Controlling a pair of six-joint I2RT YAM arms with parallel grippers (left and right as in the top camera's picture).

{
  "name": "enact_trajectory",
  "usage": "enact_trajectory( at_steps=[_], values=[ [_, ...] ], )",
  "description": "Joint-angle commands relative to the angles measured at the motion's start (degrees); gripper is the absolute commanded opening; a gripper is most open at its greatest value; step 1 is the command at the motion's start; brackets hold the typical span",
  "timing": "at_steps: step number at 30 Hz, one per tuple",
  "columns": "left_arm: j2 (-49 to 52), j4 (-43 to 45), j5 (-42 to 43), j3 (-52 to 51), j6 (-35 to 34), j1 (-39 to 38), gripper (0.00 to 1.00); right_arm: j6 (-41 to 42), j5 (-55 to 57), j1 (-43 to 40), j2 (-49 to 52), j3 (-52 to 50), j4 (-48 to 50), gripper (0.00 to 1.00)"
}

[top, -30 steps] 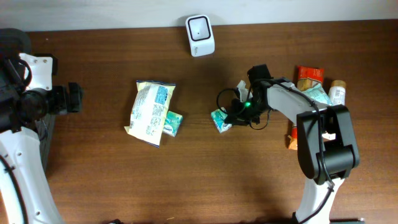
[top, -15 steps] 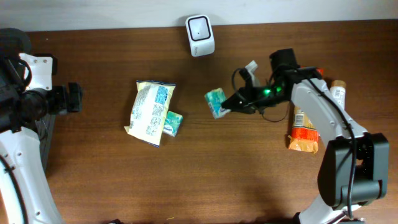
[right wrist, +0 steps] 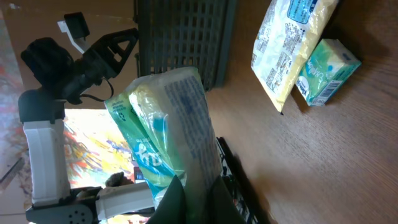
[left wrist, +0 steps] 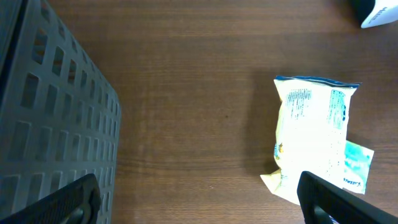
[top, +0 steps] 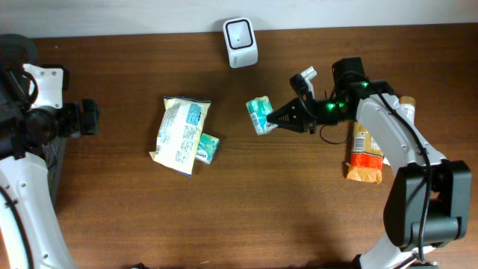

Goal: Scan the item barcode
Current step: 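Lift the tissue pack and carry it toward the scanner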

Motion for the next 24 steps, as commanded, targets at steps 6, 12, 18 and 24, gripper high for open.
enact_trajectory(
  at_steps=[6,12,18,24],
  values=[
    [-0.24,0.09,0.63,0.61,0.9,0.15,0.99,-2.27,-2.01,-0.11,-0.92,0.7,0.13,0.04],
    [-0.24,0.09,0.63,0.61,0.9,0.15,0.99,-2.03,-8.39,-0.11,-1.79,0.76,-0.07,0.04],
    [-0.24,0.09,0.63,0.61,0.9,0.15,0.99,3.17,-10.54,-0.11,-2.4,1.46,0.15,0.04],
    [-0.24,0.09,0.63,0.61,0.9,0.15,0.99,3.17,-3.56,-0.11,-2.4,1.44,0.15,0.04]
  ],
)
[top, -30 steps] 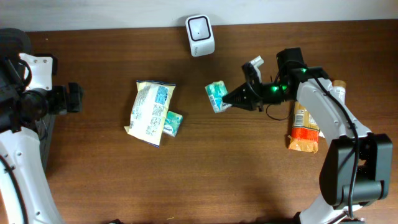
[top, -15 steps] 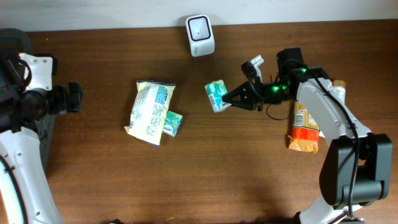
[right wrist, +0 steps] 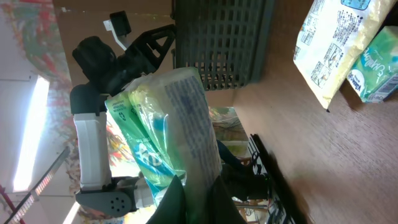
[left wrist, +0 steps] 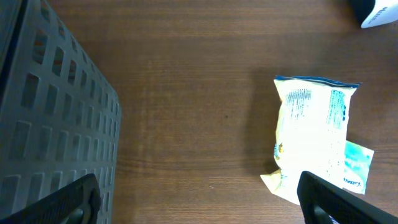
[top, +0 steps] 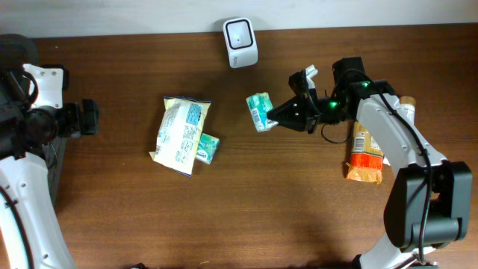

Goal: Scan the item barcode
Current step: 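Lift the tissue pack and carry it toward the scanner, then hold the tissue pack barcode in front of the scanner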

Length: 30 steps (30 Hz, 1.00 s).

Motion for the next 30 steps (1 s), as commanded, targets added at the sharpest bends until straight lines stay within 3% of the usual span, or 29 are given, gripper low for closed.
enact_trajectory(
  at_steps=[1,4,8,11,15,18,21,28,30],
  values=[
    [-0.24,0.09,0.61,0.61,0.9,0.15,0.99,0.0,5.92,-0.11,-2.14,1.4,0.17,0.04],
    [-0.24,0.09,0.61,0.61,0.9,0.15,0.99,0.07,12.22,0.44,-2.14,2.14,0.04,0.04],
    [-0.24,0.09,0.61,0.61,0.9,0.15,0.99,-0.22,33.51,4.92,-2.14,12.63,-10.49,0.04],
    [-0.24,0.09,0.61,0.61,0.9,0.15,0.99,0.2,54.27,10.56,-2.12,30.25,-20.68,0.04],
    [-0.24,0.09,0.61,0.61,0.9,0.15,0.99,2.89,84.52,17.57,-2.03,47.39,-22.56,0.04],
    [-0.24,0.09,0.61,0.61,0.9,0.15,0.99,1.11,103.97,21.88,-0.87,48.22,-13.86,0.04],
    [-0.24,0.09,0.61,0.61,0.9,0.15,0.99,-5.81,111.82,23.5,5.18,48.22,-2.47,0.04],
    [-0.24,0.09,0.61,0.61,0.9,0.15,0.99,-24.39,114.9,23.28,27.41,48.22,27.26,0.04],
    [-0.24,0.09,0.61,0.61,0.9,0.15,0.99,-27.78,114.9,23.23,31.71,48.22,31.76,0.04]
  ],
)
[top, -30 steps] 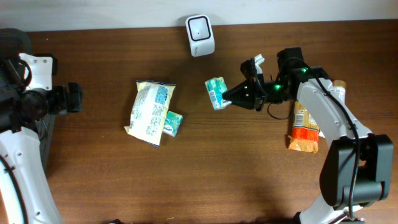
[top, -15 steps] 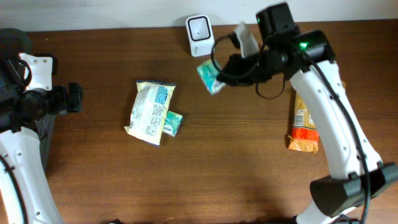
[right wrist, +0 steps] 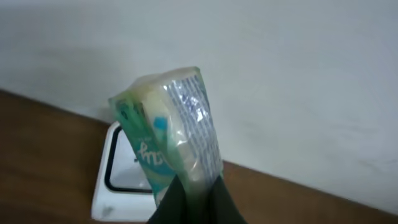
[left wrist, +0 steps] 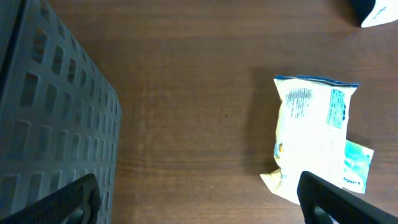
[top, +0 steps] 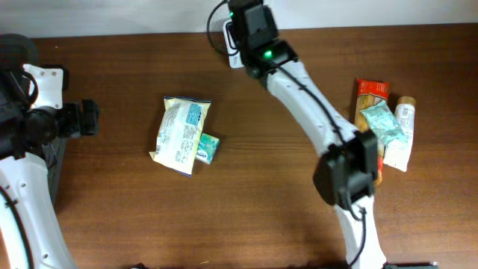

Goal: Scan the item barcode
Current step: 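Hold the tissue pack barcode in front of the scanner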

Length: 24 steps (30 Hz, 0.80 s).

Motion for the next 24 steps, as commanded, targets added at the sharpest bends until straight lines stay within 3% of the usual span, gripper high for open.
enact_trajectory(
  at_steps=[1,5,18,22,24],
  values=[
    [-0.28,0.2,0.63,0.61,0.9,0.15,0.99,-8.96,1.92,0.0,5.53,0.37,5.05,0.04],
    [-0.28,0.2,0.61,0.61,0.9,0.15,0.99,-10.84,1.9,-0.04,11.21,0.37,10.51,0.04],
    [-0.28,0.2,0.63,0.61,0.9,0.15,0.99,-11.34,1.64,-2.45,14.43,0.37,12.22,0.04],
    [-0.28,0.2,0.63,0.61,0.9,0.15,0.99,-22.93,-2.38,-2.93,15.69,0.37,14.36,0.04],
    [-0.28,0.2,0.63,0.61,0.9,0.15,0.99,-24.39,-1.73,-2.54,15.69,0.37,16.9,0.04]
  ],
)
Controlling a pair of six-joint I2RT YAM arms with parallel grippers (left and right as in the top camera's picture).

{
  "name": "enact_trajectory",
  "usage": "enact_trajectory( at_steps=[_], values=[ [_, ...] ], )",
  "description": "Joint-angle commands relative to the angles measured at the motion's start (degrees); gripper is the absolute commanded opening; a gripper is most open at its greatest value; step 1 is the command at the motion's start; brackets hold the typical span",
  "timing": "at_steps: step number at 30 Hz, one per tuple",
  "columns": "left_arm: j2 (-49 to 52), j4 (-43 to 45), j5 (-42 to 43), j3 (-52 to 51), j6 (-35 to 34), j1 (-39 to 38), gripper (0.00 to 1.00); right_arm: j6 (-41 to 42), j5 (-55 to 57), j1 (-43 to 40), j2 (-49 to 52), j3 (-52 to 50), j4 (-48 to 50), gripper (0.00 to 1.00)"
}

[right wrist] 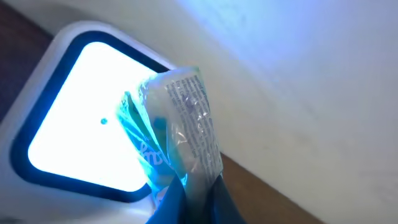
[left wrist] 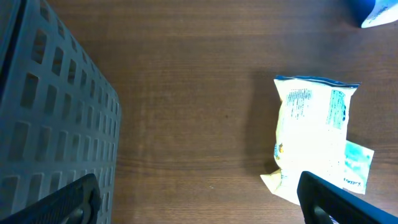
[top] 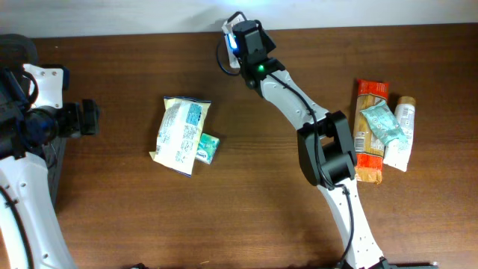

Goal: Scan the item barcode
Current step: 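Hold the tissue pack barcode in front of the scanner, then set the tissue pack down on the right side of the table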

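Observation:
My right gripper (right wrist: 193, 194) is shut on a small green tissue pack (right wrist: 177, 127), held right against the white scanner (right wrist: 43, 180), whose window (right wrist: 74, 134) glows bright blue-white. In the overhead view the right gripper (top: 244, 36) covers the scanner at the table's far edge, and the pack is hidden under it. My left gripper (left wrist: 199, 205) stands open at the far left, its fingers (left wrist: 69, 200) wide apart with nothing between them.
A yellow-white packet (top: 181, 134) lies left of centre with a second green pack (top: 208, 148) at its corner. An orange packet (top: 369, 138), a green pack (top: 381, 123) and a white tube (top: 404, 134) lie at the right. A dark slotted basket (left wrist: 50, 124) stands beside the left gripper.
The right gripper has come closer to the scanner with the green pack, and the scanner window, dark before, now shines blue-white. The left arm has not moved.
The right gripper held the green pack in mid-table, right of centre, and stayed there tilting it. Then it was up at the scanner at the back edge. Now the pack is against the lit window. The left arm stayed still throughout.

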Motion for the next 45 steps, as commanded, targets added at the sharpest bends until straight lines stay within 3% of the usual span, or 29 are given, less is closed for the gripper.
enact_trajectory(
  at_steps=[1,10,13,19,25,29,34,38,45],
  values=[
    [-0.28,0.09,0.63,0.61,0.87,0.15,0.99,-4.5,-0.72,0.92,0.26,0.44,4.04,0.04],
    [-0.28,0.09,0.63,0.61,0.87,0.15,0.99,-5.46,-0.72,4.92,-4.72,0.46,1.57,0.04],
    [-0.28,0.09,0.63,0.61,0.87,0.15,0.99,2.93,-1.42,5.86,-11.74,0.46,-9.18,0.04],
    [-0.28,0.09,0.63,0.61,0.87,0.15,0.99,33.03,-15.1,4.66,-28.02,0.46,-42.66,0.04],
    [-0.28,0.09,0.63,0.61,0.87,0.15,0.99,41.57,-15.45,-0.26,-35.01,0.46,-67.38,0.04],
    [-0.28,0.09,0.63,0.61,0.87,0.15,0.99,47.41,-15.5,-10.16,-32.44,0.22,-80.46,0.04],
    [-0.28,0.09,0.63,0.61,0.87,0.15,0.99,52.92,-15.61,-21.24,-29.7,-6.84,-81.29,0.04],
    [-0.28,0.09,0.63,0.61,0.87,0.15,0.99,52.87,-17.88,-27.12,-29.09,-15.37,-76.61,0.04],
    [-0.28,0.09,0.63,0.61,0.87,0.15,0.99,52.83,-17.84,-32.0,-29.07,-25.11,-68.7,0.04]
  ],
)
